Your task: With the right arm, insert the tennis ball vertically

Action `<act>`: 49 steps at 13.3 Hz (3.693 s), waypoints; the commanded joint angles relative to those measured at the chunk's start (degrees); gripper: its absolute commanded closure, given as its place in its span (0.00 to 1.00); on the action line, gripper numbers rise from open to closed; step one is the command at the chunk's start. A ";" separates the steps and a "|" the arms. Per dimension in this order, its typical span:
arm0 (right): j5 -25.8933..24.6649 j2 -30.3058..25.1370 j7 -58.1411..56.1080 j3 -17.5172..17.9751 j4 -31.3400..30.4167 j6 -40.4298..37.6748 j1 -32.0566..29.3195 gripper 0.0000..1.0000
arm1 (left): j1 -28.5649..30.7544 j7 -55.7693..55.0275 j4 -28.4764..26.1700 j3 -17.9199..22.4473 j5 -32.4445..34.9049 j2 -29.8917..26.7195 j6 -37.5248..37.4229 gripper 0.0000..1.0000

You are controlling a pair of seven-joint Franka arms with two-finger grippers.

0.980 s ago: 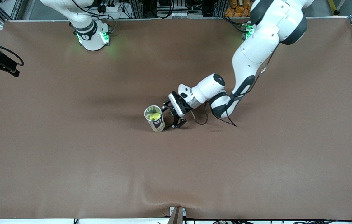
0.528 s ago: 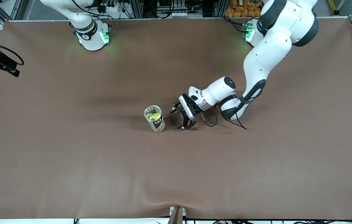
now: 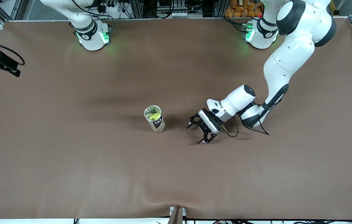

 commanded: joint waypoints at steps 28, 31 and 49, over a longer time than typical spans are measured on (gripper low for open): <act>2.32 0.72 0.02 0.10 1.41 -2.09 -0.46 0.00 | -2.60 -11.91 22.96 0.11 -42.51 -24.76 -84.36 0.00; 2.32 0.72 0.02 0.10 1.41 -2.09 -0.46 0.00 | -1.98 -11.73 22.70 3.52 -42.51 -33.63 -97.82 0.00; 2.32 0.72 -0.07 0.10 1.41 -2.44 -0.46 0.00 | 4.79 13.14 4.32 18.22 -50.61 -66.01 -114.64 0.00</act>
